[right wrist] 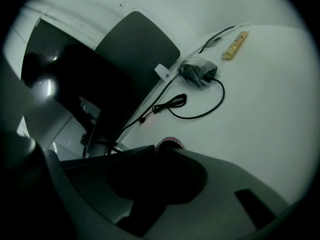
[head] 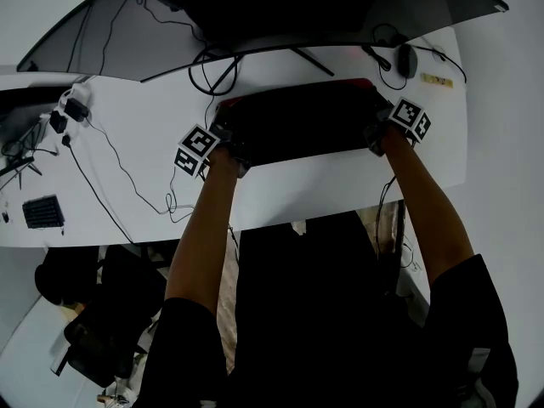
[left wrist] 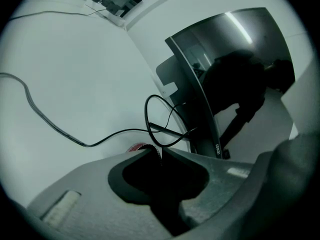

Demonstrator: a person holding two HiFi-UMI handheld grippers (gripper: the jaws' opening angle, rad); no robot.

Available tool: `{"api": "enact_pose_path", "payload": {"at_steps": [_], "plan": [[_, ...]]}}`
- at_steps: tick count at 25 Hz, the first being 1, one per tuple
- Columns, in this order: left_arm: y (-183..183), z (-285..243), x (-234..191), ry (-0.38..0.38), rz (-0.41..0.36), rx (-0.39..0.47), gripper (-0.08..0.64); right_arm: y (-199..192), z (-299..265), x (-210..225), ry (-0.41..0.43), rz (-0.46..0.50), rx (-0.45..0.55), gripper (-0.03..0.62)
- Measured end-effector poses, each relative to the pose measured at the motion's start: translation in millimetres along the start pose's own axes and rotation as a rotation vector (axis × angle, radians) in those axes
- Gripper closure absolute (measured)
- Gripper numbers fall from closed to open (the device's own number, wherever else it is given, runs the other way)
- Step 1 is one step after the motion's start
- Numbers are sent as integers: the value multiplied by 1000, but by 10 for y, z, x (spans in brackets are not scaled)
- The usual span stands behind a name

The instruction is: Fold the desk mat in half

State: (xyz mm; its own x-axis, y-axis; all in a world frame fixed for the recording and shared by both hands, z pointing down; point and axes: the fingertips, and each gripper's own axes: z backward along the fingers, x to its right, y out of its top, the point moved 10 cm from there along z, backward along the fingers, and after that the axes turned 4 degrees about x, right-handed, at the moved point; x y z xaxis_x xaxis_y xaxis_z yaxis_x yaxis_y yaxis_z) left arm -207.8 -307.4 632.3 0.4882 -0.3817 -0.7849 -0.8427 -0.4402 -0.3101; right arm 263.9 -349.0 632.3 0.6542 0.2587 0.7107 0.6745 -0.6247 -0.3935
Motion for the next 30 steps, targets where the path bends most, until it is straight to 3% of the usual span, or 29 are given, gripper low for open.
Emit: {"api": "enact_pose_path", "payload": {"at_steps": [4,6,9,12,19,25,30], "plan": [[14,-1,37,-40,-3,-12,437,-3,19,-12,20,3,11,532],[18,0,76,-71,-34,-29,426,7,38,-35,35,5,20,483],[28,15,105,-92,-75,-43,420,10,51,-84,52,32,15,482],[41,45,84,-90,-63,-29,414,3,70,-108,67,50,19,482],[61,114,70,-98,-87,-28,407,57,245,-156,137,20,102,482],[82,308,295,-169,-154,-19,387,132,505,-425,266,213,59,482],[-66,692,482,-210,-283,0,385,131,939,-473,285,255,60,483]]}}
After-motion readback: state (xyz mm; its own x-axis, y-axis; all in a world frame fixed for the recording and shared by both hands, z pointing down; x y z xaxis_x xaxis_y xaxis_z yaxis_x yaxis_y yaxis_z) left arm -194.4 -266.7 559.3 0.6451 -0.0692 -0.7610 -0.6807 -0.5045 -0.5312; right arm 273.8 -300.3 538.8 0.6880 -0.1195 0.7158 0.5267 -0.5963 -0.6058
